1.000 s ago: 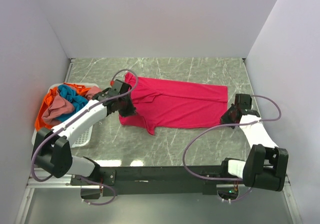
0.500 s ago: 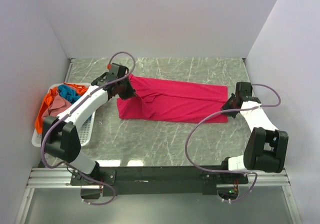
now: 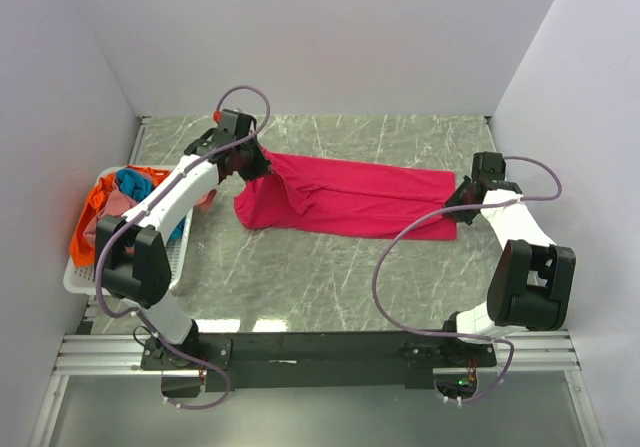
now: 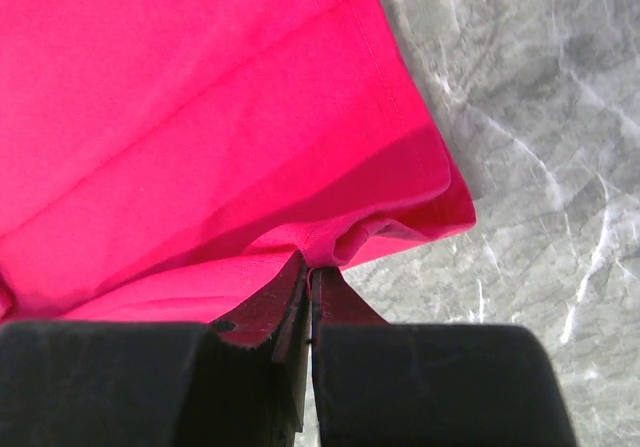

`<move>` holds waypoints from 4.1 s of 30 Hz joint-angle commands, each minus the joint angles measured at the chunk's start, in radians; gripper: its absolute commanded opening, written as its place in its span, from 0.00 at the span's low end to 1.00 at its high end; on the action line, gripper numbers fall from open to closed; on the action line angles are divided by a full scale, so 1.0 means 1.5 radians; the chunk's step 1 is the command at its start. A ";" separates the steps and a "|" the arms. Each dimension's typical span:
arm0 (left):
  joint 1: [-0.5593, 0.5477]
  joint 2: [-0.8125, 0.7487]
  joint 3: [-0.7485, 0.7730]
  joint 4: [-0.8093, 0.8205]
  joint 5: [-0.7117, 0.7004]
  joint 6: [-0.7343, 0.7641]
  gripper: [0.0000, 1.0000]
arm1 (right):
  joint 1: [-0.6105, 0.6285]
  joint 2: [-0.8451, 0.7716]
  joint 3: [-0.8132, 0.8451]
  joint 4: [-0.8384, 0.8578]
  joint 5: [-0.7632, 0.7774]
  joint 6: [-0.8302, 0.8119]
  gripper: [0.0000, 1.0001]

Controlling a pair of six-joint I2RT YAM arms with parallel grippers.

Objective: Fold and stack the t-shirts
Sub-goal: Fold the tshirt

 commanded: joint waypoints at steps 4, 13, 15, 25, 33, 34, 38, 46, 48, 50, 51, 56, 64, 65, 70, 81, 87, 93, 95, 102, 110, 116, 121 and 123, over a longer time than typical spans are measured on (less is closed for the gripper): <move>0.011 0.038 0.074 0.015 -0.034 0.031 0.01 | -0.004 0.014 0.047 0.000 0.015 0.001 0.04; 0.021 0.124 0.152 0.022 -0.042 0.056 0.01 | -0.004 0.063 0.086 0.022 0.010 -0.011 0.04; 0.022 0.142 0.156 0.058 -0.038 0.067 0.01 | -0.005 0.087 0.099 0.029 0.009 -0.017 0.04; 0.025 0.280 0.271 0.097 0.013 0.169 0.01 | -0.004 0.153 0.140 0.038 0.028 -0.023 0.04; 0.025 0.408 0.412 0.039 0.023 0.227 0.01 | -0.005 0.180 0.155 0.030 0.037 -0.022 0.05; 0.025 0.417 0.425 0.030 0.026 0.231 0.03 | -0.004 0.181 0.158 0.028 0.038 -0.021 0.06; 0.025 0.435 0.450 0.012 0.005 0.236 0.51 | -0.004 0.188 0.167 0.019 0.045 -0.020 0.21; 0.025 0.366 0.384 0.020 0.008 0.226 0.99 | -0.004 0.168 0.170 0.003 0.047 -0.013 0.69; 0.025 0.336 0.333 0.040 0.045 0.208 0.99 | -0.004 0.149 0.160 0.009 0.038 -0.011 0.73; 0.020 0.295 0.258 0.074 0.080 0.186 1.00 | -0.004 0.131 0.140 0.017 0.026 -0.014 0.75; 0.018 0.282 0.233 0.086 0.102 0.179 0.99 | -0.004 0.126 0.133 0.018 0.018 -0.016 0.76; -0.034 0.248 0.138 0.138 0.167 0.145 0.99 | -0.004 0.106 0.093 0.029 0.000 -0.025 0.77; -0.060 0.362 0.231 0.130 0.151 0.140 0.99 | -0.003 0.091 0.069 0.026 -0.008 -0.036 0.77; -0.060 0.378 0.253 0.122 0.149 0.146 0.99 | -0.004 0.085 0.067 0.024 -0.008 -0.036 0.77; -0.061 0.452 0.352 0.160 0.176 0.158 0.99 | -0.003 0.071 0.062 0.023 -0.005 -0.039 0.77; -0.070 0.502 0.458 0.220 0.284 0.215 0.99 | -0.003 0.066 0.077 0.031 -0.003 -0.043 0.77; -0.070 0.366 0.289 0.226 0.210 0.227 1.00 | 0.034 0.115 0.164 0.031 0.002 -0.078 0.77; -0.070 0.136 0.017 0.309 0.130 0.159 0.99 | 0.114 0.257 0.338 -0.009 0.084 -0.094 0.78; -0.067 0.126 0.006 0.265 0.093 0.155 0.99 | 0.114 0.315 0.378 -0.016 0.066 -0.088 0.77; -0.007 0.225 0.032 0.203 0.096 0.135 0.99 | 0.114 0.438 0.497 -0.082 0.050 -0.105 0.78; 0.002 0.341 0.133 0.159 0.090 0.148 1.00 | 0.125 0.358 0.308 -0.057 0.003 -0.080 0.77; 0.006 0.499 0.370 0.104 0.117 0.166 0.99 | 0.204 0.227 0.053 0.017 -0.060 -0.031 0.77; 0.001 0.672 0.617 0.075 0.189 0.145 0.99 | 0.385 0.109 -0.092 0.070 -0.136 0.043 0.77; -0.003 0.702 0.651 0.122 0.228 0.117 0.99 | 0.461 0.094 -0.139 0.103 -0.214 0.073 0.77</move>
